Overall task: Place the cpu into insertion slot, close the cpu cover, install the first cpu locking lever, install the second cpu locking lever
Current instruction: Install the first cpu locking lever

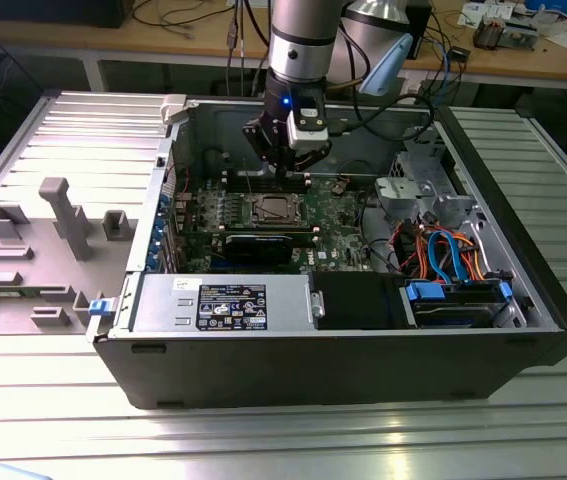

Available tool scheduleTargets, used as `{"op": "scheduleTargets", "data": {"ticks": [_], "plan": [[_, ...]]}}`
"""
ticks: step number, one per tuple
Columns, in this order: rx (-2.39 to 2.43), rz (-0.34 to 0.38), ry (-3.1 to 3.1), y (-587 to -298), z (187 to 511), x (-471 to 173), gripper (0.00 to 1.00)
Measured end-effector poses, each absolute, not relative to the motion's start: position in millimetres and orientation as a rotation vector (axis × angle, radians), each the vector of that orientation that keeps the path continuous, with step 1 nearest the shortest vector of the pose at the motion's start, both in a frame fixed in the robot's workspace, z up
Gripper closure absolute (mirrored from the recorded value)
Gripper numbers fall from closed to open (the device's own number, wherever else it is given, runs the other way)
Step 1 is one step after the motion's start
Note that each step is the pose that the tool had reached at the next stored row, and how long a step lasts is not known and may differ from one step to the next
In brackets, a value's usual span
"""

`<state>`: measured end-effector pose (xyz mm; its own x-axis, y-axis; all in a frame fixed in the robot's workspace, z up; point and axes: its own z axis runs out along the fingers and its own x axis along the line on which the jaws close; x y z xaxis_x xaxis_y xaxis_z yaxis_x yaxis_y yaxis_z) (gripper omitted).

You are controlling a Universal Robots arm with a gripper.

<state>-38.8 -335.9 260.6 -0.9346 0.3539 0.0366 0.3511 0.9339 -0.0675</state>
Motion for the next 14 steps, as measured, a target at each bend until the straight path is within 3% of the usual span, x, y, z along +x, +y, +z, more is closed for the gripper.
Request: {"op": "scheduleTargets", "data": {"ticks": [14], "plan": [[-0.509,0.097,-3.051,-335.9,260.5,-38.8,0.89]]}}
